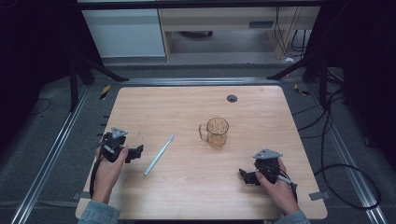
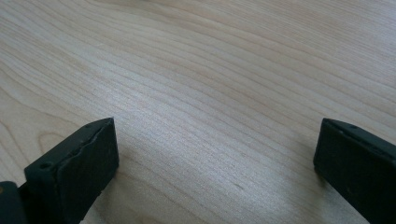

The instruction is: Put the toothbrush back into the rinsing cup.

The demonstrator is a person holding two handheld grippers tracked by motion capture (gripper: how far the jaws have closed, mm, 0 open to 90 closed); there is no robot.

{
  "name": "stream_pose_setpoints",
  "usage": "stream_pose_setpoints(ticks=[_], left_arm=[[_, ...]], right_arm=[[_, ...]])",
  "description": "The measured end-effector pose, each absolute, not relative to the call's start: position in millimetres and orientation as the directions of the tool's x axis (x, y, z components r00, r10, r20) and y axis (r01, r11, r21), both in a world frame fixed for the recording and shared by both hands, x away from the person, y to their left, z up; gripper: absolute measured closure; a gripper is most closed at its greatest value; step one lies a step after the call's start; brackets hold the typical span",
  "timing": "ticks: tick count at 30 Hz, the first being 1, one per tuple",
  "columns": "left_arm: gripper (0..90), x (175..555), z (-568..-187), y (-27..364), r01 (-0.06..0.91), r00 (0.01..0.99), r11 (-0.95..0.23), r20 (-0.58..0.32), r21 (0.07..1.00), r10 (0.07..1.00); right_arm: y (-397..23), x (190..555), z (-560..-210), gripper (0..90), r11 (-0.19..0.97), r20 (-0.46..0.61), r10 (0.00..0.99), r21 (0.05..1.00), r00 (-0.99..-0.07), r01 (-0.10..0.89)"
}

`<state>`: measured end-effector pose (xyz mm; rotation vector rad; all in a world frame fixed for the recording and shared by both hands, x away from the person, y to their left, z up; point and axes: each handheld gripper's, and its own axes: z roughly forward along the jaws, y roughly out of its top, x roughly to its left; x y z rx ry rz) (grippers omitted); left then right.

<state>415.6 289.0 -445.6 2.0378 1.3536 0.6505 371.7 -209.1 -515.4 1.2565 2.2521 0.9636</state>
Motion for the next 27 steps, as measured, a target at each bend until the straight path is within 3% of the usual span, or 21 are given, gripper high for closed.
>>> stream_pose_setpoints(ticks=[9, 27], left_arm=[[4.6, 422, -432, 282, 0.675, 0.481, -0.393, 0.032, 0.625, 0.876], [12.0, 433, -416, 240, 0.683, 0.592, -0.501, -0.001, 0.531, 0.806]], right_arm=[[-209, 372, -515, 0.4, 0.363, -0.002, 0.852, 0.724, -0.524, 0.587], [-204, 373, -515, 0.4, 0.333, 0.000, 0.876, 0.723, -0.482, 0.606]])
